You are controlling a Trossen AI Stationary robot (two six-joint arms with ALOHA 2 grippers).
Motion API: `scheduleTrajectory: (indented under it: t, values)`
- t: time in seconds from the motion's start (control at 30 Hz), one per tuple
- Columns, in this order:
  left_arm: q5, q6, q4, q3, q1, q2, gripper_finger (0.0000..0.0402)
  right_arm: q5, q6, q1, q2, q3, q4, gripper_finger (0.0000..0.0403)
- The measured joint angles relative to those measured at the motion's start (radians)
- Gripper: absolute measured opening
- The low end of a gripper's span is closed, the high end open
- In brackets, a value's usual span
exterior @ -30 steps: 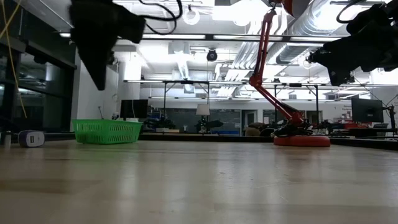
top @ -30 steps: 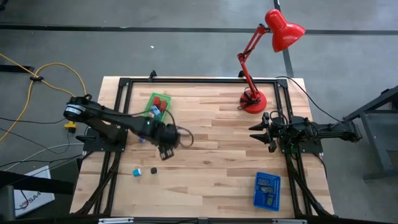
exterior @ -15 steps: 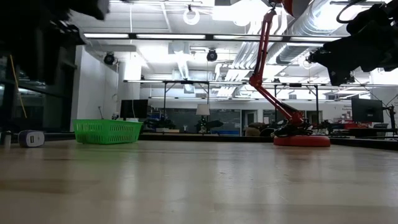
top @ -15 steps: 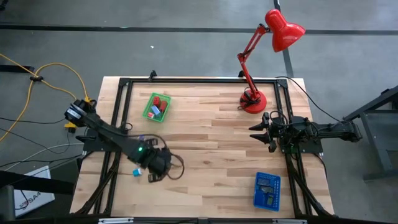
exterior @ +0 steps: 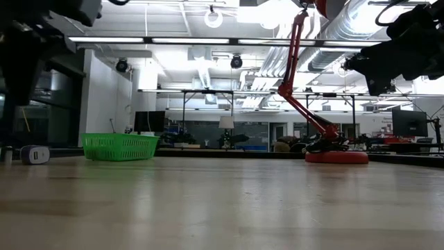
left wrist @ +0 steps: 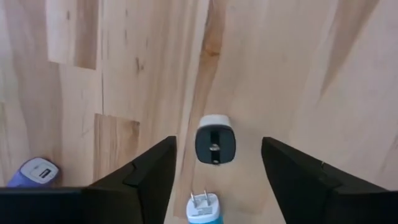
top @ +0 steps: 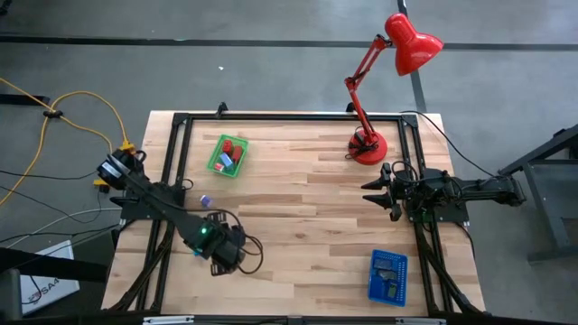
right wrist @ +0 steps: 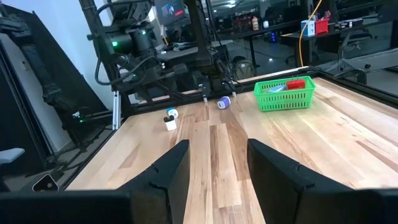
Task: Pick & Place Office items
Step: Put the white charger adapter into the green bin
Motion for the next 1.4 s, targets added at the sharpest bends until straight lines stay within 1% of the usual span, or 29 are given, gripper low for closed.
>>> scheduleTrajectory:
  t: [0.23, 0.6, 0.93, 1.2, 1.4]
  values:
    - [-0.001, 0.0, 0.007, 0.0, -0.043, 0.042, 0.0233, 0.0, 0.0, 0.0, 0.0, 0.0, 0.0, 0.0146]
    - [-0.016, 0.011, 0.011, -0.003, -0.038, 0.078, 0.0233, 0.0, 0.0, 0.0, 0.0, 0.0, -0.001, 0.0146]
    - [-0.004, 0.003, 0.037, -0.054, -0.038, 0.077, 0.0233, 0.0, 0.0, 0.0, 0.0, 0.0, -0.001, 0.0146]
    - [0.041, 0.0, 0.15, -0.133, -0.038, 0.077, 0.0233, 0.0, 0.0, 0.0, 0.0, 0.0, -0.001, 0.0146]
    - [0.025, 0.0, 0.168, -0.145, -0.038, 0.077, 0.0233, 0.001, 0.0, 0.0, 0.0, 0.0, -0.002, 0.0146]
